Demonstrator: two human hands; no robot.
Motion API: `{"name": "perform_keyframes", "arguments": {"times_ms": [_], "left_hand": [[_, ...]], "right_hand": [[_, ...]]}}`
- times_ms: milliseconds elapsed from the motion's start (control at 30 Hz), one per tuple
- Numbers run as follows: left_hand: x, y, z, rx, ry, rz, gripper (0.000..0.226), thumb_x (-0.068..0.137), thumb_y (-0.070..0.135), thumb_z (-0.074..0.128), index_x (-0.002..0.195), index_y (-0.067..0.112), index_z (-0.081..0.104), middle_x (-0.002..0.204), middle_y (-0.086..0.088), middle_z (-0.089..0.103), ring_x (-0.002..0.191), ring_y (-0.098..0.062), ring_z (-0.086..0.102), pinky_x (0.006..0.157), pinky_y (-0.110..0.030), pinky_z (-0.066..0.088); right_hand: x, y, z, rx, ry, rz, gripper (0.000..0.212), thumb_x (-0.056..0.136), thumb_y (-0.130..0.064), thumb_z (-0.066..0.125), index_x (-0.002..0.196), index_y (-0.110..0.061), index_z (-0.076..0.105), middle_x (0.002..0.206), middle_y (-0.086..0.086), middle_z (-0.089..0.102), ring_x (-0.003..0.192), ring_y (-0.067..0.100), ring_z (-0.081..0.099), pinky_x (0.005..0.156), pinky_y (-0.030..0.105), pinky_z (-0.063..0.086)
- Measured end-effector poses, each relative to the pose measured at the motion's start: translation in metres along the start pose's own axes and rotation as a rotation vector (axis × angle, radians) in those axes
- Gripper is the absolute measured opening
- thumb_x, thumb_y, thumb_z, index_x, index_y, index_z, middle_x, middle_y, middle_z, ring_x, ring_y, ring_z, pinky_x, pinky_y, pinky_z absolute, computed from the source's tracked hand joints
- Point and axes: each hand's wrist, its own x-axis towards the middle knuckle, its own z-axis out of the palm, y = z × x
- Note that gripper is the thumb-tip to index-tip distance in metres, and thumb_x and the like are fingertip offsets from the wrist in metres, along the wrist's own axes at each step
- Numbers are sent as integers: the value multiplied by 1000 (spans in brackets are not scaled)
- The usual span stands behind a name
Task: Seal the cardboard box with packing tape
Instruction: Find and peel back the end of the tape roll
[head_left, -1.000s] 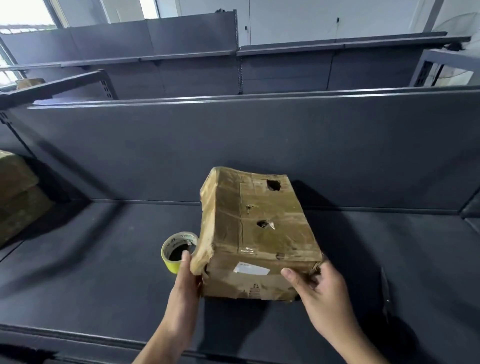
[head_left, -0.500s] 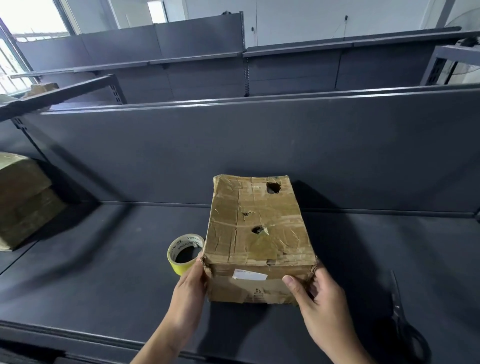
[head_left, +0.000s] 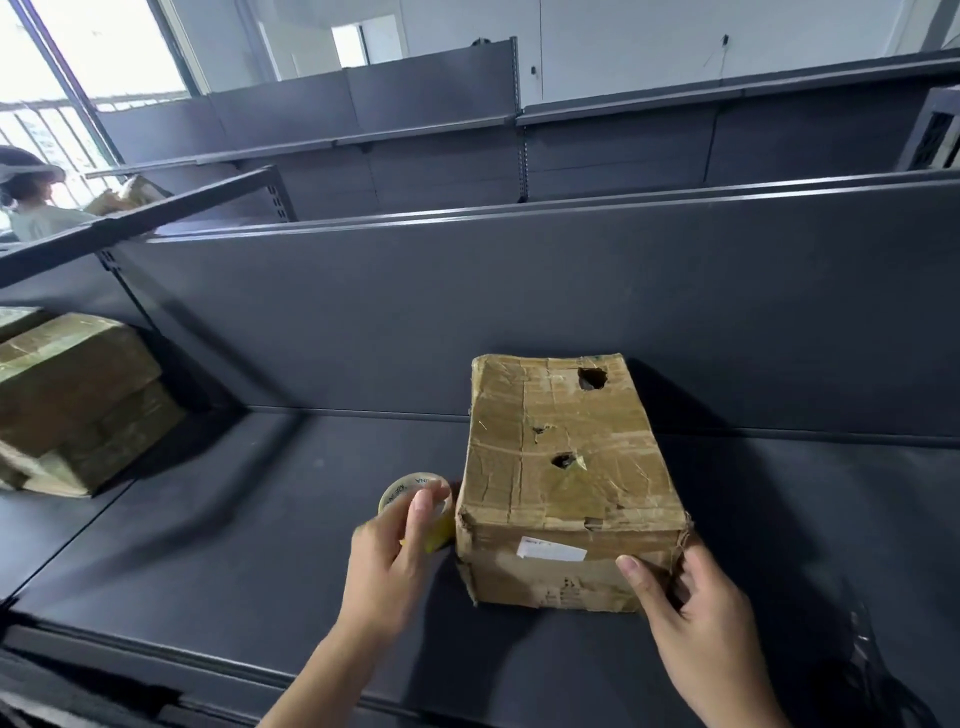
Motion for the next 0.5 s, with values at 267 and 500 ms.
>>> {"name": "perform_keyframes", "arguments": {"times_ms": [267, 500], "left_hand": [[38, -59, -16, 776, -183, 192, 42, 74, 56, 75, 107, 31, 79, 151, -8, 49, 136, -38, 43, 100, -54, 49], [44, -57, -28, 267, -181, 80, 17, 84, 34, 84, 77, 41, 70, 158, 12, 32, 145, -14, 44, 96, -9, 37]], "right_hand": [[-14, -1, 14, 26, 159, 73, 72, 64, -59, 74, 130, -32, 61, 98, -20, 76, 100, 7, 71, 73, 3, 47], [-16, -52, 21, -145, 641, -288, 78, 77, -51, 74, 129, 5, 58, 128, 23, 60, 119, 39, 57, 103, 42, 48]]}}
